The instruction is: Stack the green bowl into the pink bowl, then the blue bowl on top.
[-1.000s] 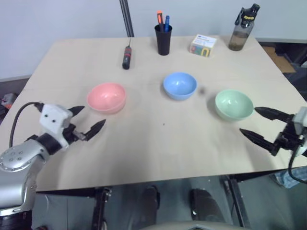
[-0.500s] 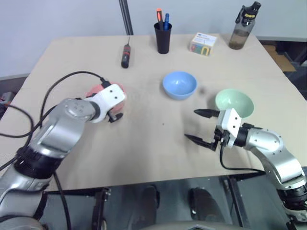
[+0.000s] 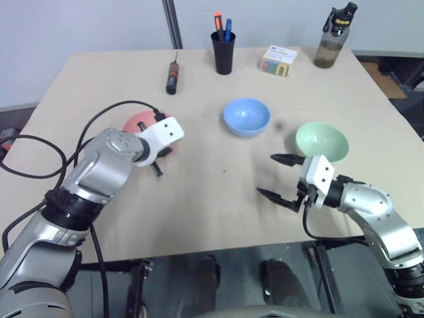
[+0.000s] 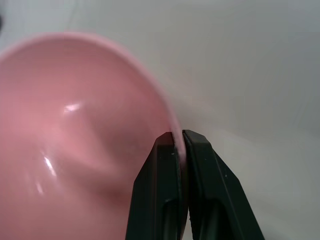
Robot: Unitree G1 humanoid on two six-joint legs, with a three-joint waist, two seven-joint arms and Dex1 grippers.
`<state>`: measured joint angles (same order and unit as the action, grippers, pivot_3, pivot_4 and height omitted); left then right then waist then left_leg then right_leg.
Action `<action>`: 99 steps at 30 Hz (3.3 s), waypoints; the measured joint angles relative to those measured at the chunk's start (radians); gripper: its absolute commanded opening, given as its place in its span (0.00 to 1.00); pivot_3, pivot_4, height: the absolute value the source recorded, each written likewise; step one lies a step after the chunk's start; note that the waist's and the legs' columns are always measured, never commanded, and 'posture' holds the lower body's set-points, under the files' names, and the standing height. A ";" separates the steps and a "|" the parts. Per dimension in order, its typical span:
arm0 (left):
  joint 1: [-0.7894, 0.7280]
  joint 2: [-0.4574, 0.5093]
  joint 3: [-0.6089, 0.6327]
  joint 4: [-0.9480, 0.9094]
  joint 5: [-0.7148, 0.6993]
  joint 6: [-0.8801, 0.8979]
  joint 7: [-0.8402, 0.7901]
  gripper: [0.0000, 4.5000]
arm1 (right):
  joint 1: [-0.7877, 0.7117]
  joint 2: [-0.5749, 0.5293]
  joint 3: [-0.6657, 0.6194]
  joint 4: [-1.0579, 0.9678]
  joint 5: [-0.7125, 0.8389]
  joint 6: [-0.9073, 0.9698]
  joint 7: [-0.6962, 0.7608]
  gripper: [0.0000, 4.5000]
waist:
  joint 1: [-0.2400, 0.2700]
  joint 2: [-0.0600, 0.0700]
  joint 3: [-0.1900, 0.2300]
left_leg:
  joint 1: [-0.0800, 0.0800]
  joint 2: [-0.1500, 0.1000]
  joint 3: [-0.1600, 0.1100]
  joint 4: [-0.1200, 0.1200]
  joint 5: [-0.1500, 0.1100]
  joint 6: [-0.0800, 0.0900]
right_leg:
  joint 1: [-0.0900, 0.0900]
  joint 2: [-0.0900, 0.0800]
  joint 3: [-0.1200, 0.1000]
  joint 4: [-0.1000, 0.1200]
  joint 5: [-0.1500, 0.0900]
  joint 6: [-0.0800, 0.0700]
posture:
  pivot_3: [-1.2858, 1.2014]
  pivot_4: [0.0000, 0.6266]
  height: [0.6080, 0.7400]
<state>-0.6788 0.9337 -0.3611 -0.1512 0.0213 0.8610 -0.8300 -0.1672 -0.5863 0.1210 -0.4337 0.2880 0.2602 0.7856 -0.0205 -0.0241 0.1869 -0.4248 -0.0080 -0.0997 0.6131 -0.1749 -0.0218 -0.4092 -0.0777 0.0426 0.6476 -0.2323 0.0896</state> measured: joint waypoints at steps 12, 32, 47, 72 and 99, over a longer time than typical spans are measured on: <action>0.111 -0.044 0.030 -0.132 -0.173 -0.447 -0.359 0.17 | 0.130 -0.030 -0.102 -0.075 0.000 0.004 -0.048 1.00 | 0.006 0.001 -0.001 | 0.003 0.000 0.001 0.003 0.000 0.000 | 0.003 0.000 0.000 0.002 -0.002 -0.003 | 0.52 0.24 1.00; 0.331 -0.165 0.423 -0.171 -0.415 -0.498 -0.294 0.99 | 0.005 -0.081 -0.092 -0.016 -0.205 0.311 -0.257 1.00 | -0.006 0.001 -0.001 | 0.007 0.000 0.003 0.004 0.000 0.000 | 0.003 0.000 0.003 0.008 -0.002 -0.002 | 0.52 0.24 1.00; 0.438 -0.191 0.583 -0.236 -0.693 -0.427 -0.247 1.00 | -0.252 -0.096 0.024 0.323 -0.301 0.380 -0.200 0.08 | -0.018 0.001 0.000 | 0.008 0.000 0.004 0.003 0.000 0.000 | 0.003 0.000 0.004 0.008 0.001 -0.003 | 0.52 0.24 1.00; 0.614 -0.212 0.712 -0.263 -0.851 -0.410 -0.217 1.00 | -0.497 0.183 0.303 0.172 -0.159 0.370 0.038 0.38 | -0.019 0.001 0.000 | 0.008 0.004 0.005 0.001 0.000 0.000 | 0.001 0.004 0.006 0.008 0.000 -0.008 | 0.52 0.24 1.00; 0.691 -0.241 0.743 -0.319 -0.891 -0.407 -0.131 1.00 | -0.582 0.297 -0.032 0.453 0.033 0.226 -0.042 0.99 | -0.029 0.001 0.000 | 0.009 0.009 0.010 -0.002 0.000 0.000 | -0.002 0.008 0.011 0.008 0.000 -0.009 | 0.52 0.24 1.00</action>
<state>0.0121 0.6930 0.3824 -0.4705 -0.8693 0.4544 -0.9610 -0.7488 -0.2896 0.0886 0.0189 0.3215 0.4860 0.7431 -0.0492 -0.0227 0.1870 -0.4160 0.0008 -0.0893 0.6109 -0.1751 -0.0221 -0.4116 -0.0699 0.0534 0.6551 -0.2321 0.0811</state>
